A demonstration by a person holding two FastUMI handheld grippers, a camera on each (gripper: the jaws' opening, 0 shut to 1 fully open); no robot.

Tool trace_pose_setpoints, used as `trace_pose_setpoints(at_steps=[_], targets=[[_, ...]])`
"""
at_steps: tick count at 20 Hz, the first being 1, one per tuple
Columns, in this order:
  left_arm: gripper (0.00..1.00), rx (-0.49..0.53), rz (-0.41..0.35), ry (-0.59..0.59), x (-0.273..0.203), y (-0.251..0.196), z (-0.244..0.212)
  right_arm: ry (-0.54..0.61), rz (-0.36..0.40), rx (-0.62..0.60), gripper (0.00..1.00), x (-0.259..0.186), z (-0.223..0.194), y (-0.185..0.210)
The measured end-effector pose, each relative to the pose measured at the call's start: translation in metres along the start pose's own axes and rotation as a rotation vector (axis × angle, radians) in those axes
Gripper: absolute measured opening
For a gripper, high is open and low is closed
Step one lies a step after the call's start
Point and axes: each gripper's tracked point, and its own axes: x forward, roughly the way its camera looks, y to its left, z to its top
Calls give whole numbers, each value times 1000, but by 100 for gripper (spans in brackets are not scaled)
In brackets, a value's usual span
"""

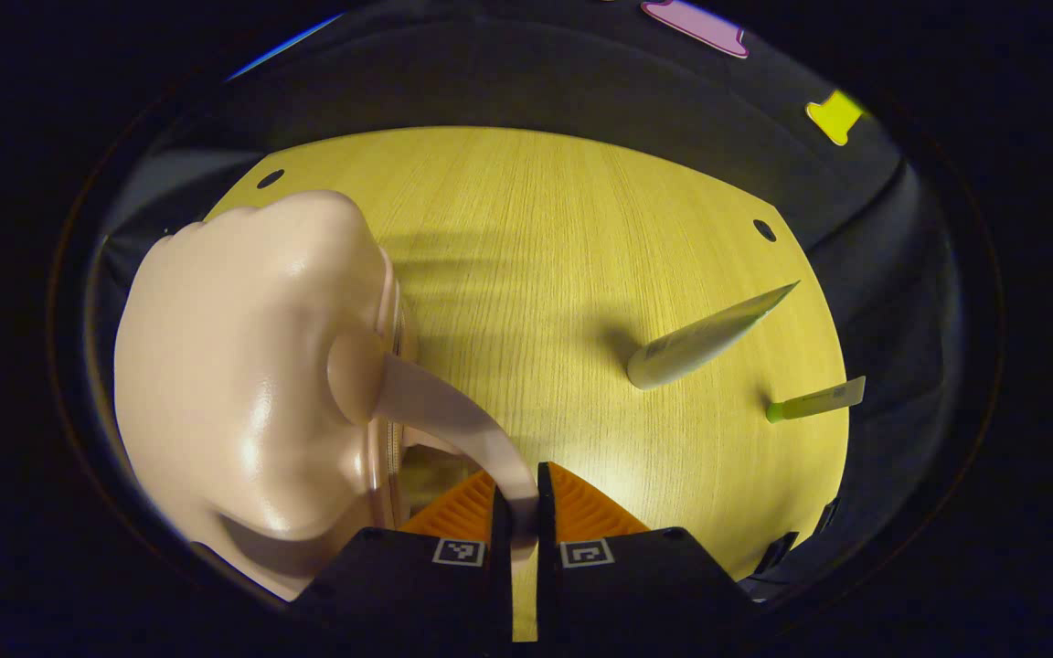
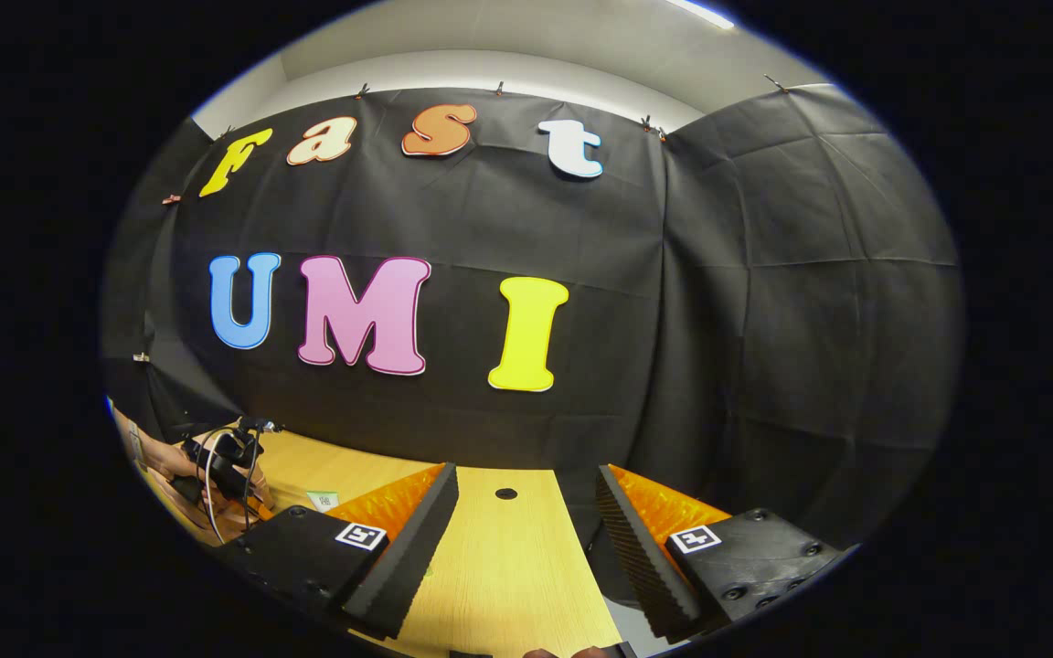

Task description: First open the suitcase, pack the skin care products into it, and then close the suitcase.

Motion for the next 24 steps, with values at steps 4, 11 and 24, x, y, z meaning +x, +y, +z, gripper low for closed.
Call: trace_pose_setpoints(at_steps=[4,11,24], targets=[[14,41,0,-57,-53,8,23,-9,47,8,96,13,0,7],[14,39,80,-246,-173,74,66,-37,176,22,96,36,2,37],[13,115,545,-454,-272,403,118,9,200,-27,96,65,0,176]])
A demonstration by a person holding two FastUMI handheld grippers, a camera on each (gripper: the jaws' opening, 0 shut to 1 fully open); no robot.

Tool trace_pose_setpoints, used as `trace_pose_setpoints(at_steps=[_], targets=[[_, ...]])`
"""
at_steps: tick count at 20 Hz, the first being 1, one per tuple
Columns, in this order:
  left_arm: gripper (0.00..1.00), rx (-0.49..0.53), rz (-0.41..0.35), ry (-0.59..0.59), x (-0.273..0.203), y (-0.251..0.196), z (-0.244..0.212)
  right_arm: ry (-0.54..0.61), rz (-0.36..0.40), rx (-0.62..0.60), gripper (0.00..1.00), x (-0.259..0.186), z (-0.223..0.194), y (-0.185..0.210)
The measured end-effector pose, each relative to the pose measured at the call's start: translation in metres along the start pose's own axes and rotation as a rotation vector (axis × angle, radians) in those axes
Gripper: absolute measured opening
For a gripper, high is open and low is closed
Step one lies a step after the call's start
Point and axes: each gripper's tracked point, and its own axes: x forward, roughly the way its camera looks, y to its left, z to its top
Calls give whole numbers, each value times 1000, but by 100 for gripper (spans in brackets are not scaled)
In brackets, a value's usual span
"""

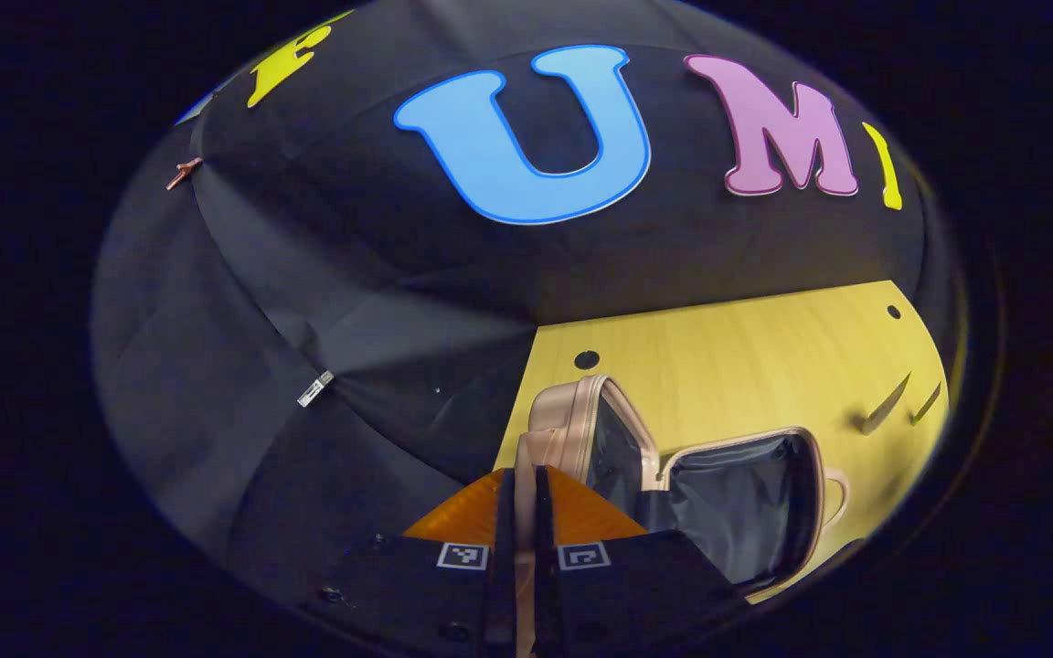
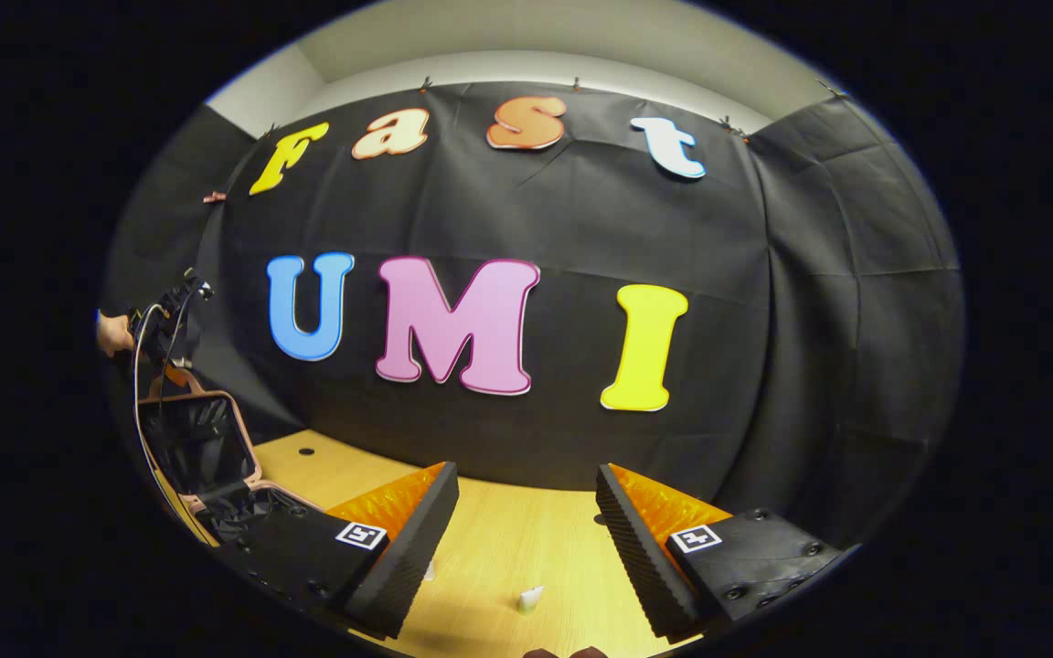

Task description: First open the suitcase, pack the skin care products into it, and then close the suitcase.

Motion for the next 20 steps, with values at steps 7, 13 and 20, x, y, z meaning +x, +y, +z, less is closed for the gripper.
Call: trace_pose_setpoints(at_steps=[7,13,20], targets=[[14,-2,-29,169,135,70,-83,73,-9,-6,96,10,-1,69],[16,-121,-113,369,212,61,-174,177,-75,102,97,14,-20,83],[48,-134,-74,291,224,91,-183,219,-180,166,96,23,-38,64]])
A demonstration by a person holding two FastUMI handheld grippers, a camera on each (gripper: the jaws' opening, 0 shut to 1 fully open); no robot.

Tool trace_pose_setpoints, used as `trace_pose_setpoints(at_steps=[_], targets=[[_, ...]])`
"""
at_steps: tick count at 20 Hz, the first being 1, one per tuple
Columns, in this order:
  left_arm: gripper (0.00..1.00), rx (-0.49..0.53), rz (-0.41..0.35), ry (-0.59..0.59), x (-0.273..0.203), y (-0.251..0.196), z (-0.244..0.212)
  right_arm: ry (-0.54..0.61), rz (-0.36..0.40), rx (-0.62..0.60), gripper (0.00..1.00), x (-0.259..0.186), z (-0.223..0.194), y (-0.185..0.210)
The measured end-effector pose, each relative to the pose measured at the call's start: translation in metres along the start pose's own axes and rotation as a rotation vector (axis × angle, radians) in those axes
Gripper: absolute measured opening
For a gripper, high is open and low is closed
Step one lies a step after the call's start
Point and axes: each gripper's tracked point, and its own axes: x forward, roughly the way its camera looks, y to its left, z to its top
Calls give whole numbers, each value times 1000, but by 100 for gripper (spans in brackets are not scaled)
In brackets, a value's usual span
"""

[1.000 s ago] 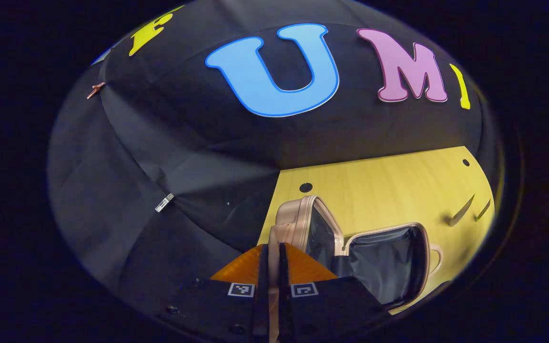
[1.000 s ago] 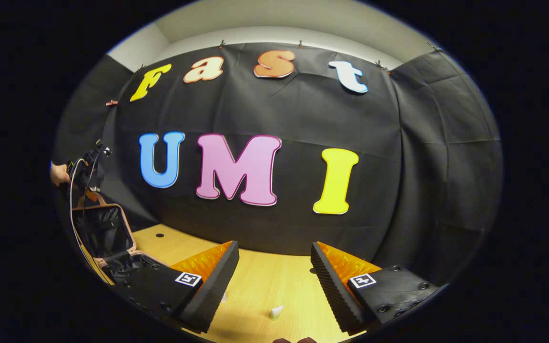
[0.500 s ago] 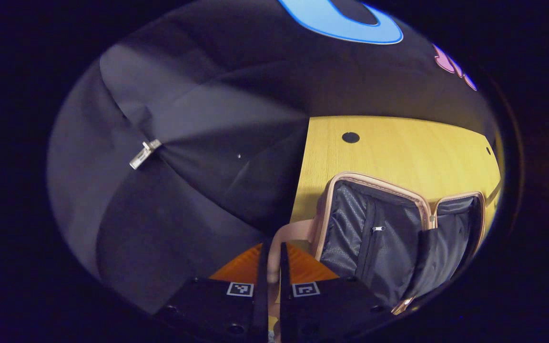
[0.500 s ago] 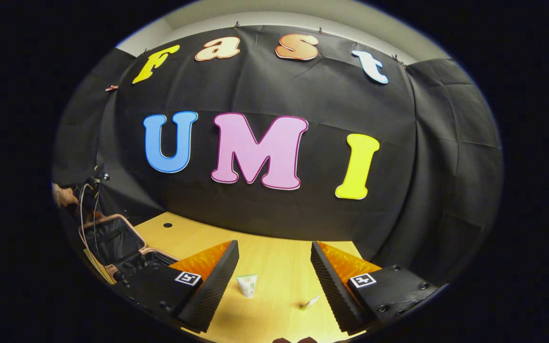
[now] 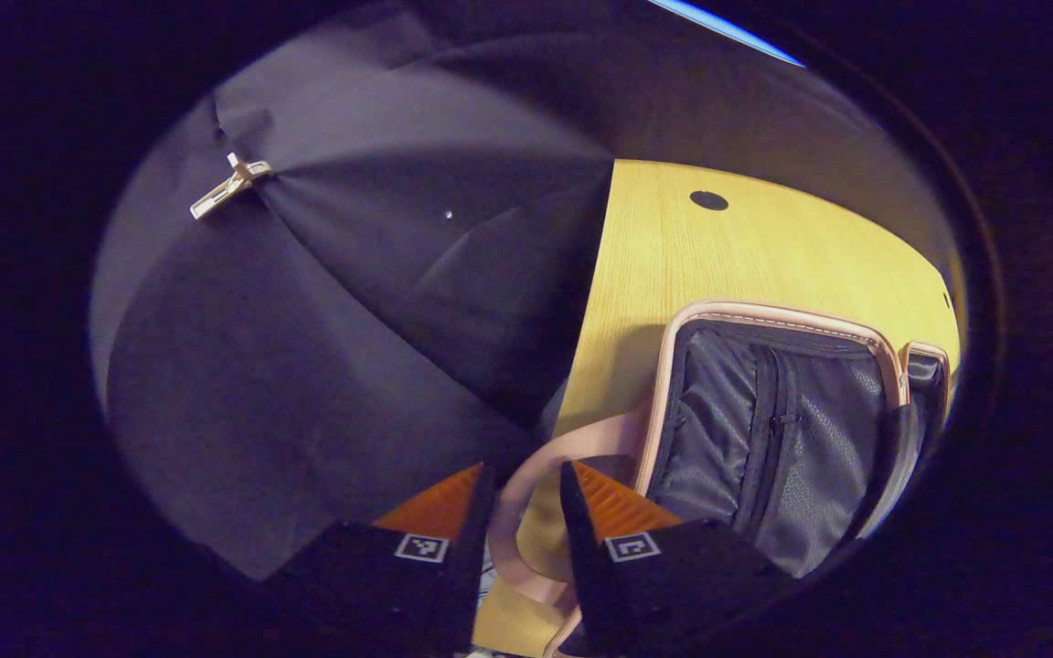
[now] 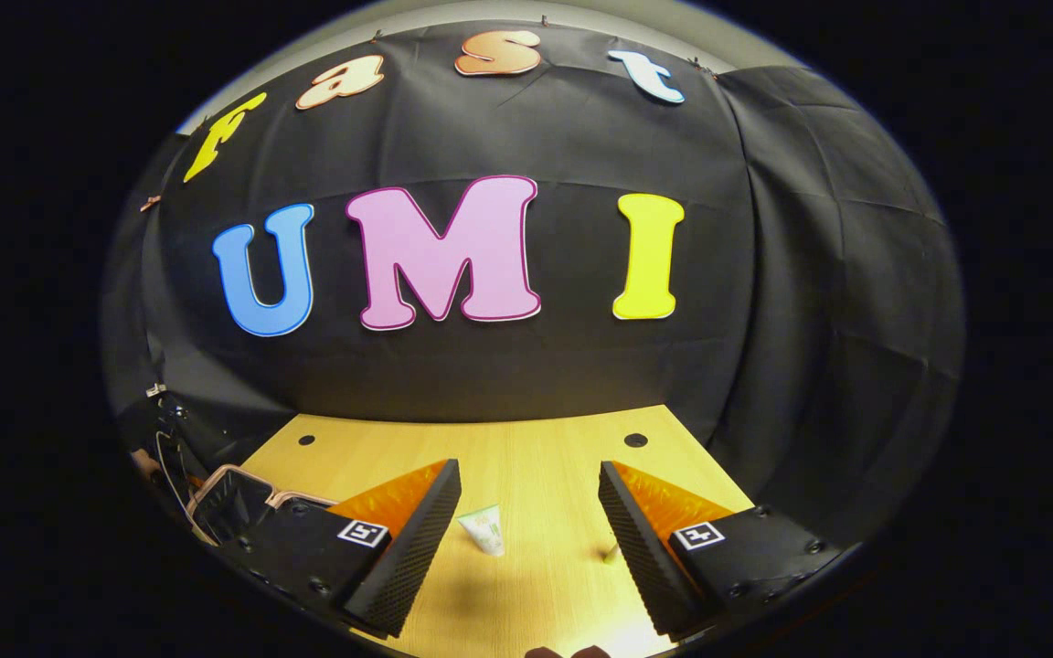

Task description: First open the suitcase, pack the skin care products into it, and then close the suitcase.

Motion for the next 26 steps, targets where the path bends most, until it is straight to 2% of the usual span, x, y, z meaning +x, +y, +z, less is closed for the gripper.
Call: trace_pose_setpoints(at_steps=[1,2,3,5,7,12,14,16,20,23,26], targets=[[68,-9,0,-51,-12,2,12,-25,-20,-6,96,1,6,-6],[82,-19,-4,-123,-27,-2,26,-54,-40,-17,96,1,11,-13],[100,-25,3,-194,-44,-5,43,-77,-53,-25,96,1,16,-19],[98,-22,1,-347,-91,-21,74,-105,-71,-38,96,-1,22,-29],[98,-13,-55,-508,-143,-57,109,-121,-76,-52,96,-2,28,-37],[97,-11,-297,-816,-294,-184,170,-199,-63,-105,96,-1,49,-50],[98,2,-442,-909,-356,-256,187,-207,-25,-128,96,1,53,-48],[98,68,-577,-927,-404,-339,186,-224,13,-156,96,5,55,-48],[99,261,-773,-877,-446,-495,151,-209,107,-185,96,11,42,-44],[98,387,-863,-756,-433,-573,115,-198,167,-170,96,11,36,-43],[98,427,-903,-609,-395,-626,89,-189,195,-180,96,14,26,-49]])
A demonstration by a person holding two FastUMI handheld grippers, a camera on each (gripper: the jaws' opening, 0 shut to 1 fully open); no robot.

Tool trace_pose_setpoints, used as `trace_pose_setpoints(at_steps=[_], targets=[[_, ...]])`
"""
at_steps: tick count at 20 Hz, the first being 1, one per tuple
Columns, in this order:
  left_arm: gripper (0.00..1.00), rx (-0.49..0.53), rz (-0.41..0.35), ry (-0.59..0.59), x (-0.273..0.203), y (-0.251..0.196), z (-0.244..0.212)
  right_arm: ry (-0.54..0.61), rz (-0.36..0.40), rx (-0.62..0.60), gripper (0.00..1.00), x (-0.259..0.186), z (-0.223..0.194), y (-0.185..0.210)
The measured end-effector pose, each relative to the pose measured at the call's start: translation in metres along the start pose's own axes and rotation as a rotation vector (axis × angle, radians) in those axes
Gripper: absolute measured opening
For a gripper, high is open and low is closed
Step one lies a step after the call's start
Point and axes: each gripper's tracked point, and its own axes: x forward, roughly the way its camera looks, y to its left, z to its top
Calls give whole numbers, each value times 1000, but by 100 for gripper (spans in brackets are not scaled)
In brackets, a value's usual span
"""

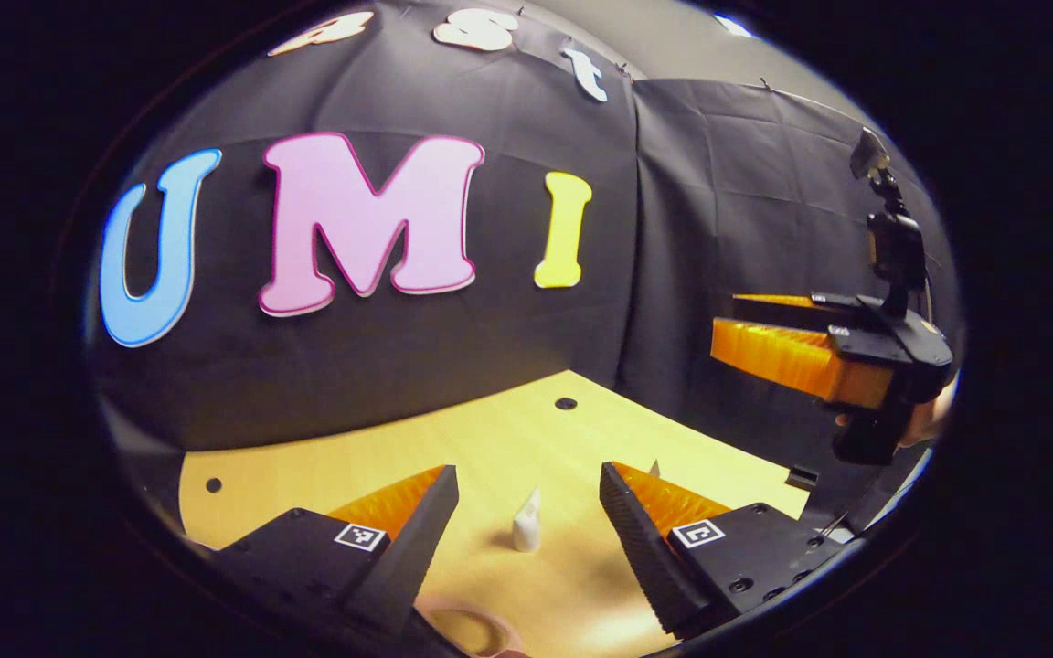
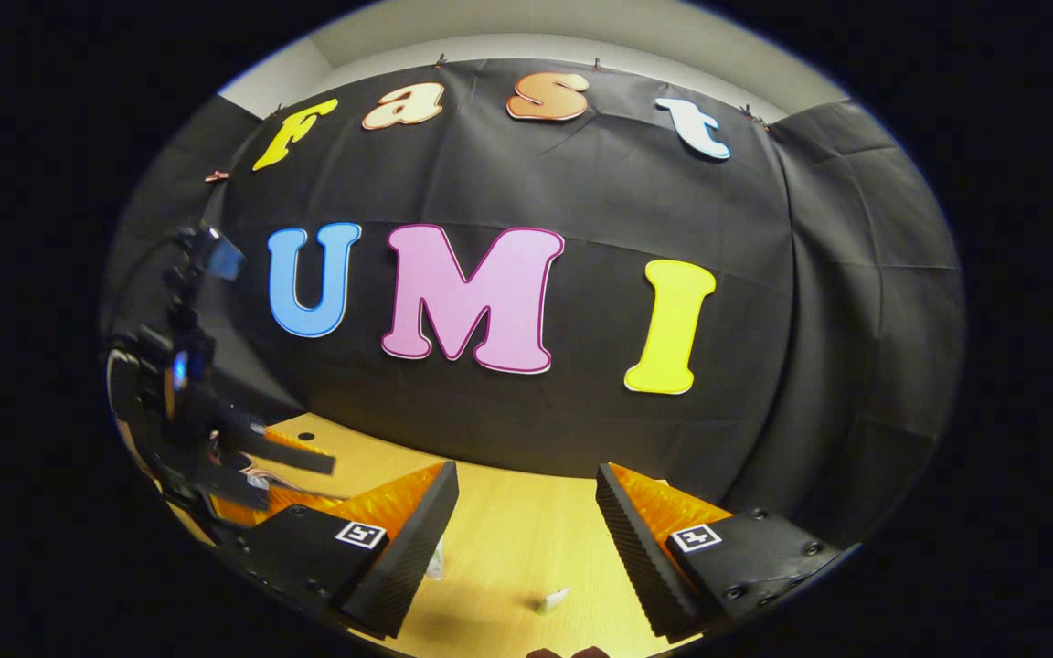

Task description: First open the suitcase, pack the skin care products into it, and then close the suitcase.

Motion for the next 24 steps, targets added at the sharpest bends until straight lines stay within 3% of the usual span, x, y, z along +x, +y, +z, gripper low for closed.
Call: trace_pose_setpoints(at_steps=[4,8,11,12,13,15,19,24], targets=[[98,-39,23,143,48,-2,-57,34,21,25,96,0,-20,-12],[98,-141,63,263,105,7,-113,97,23,40,96,4,-54,-28],[92,-210,108,348,138,16,-148,157,40,33,96,7,-88,-32],[97,-224,79,374,143,12,-155,178,46,34,96,10,-102,-34],[94,-225,58,396,143,11,-159,210,54,38,96,12,-118,-34],[47,-197,56,403,158,7,-164,270,68,48,97,18,-151,-34],[45,-114,36,385,144,-2,-133,401,89,62,97,37,-222,-32],[45,-116,9,338,98,-19,-86,607,92,111,98,58,-311,-29]])
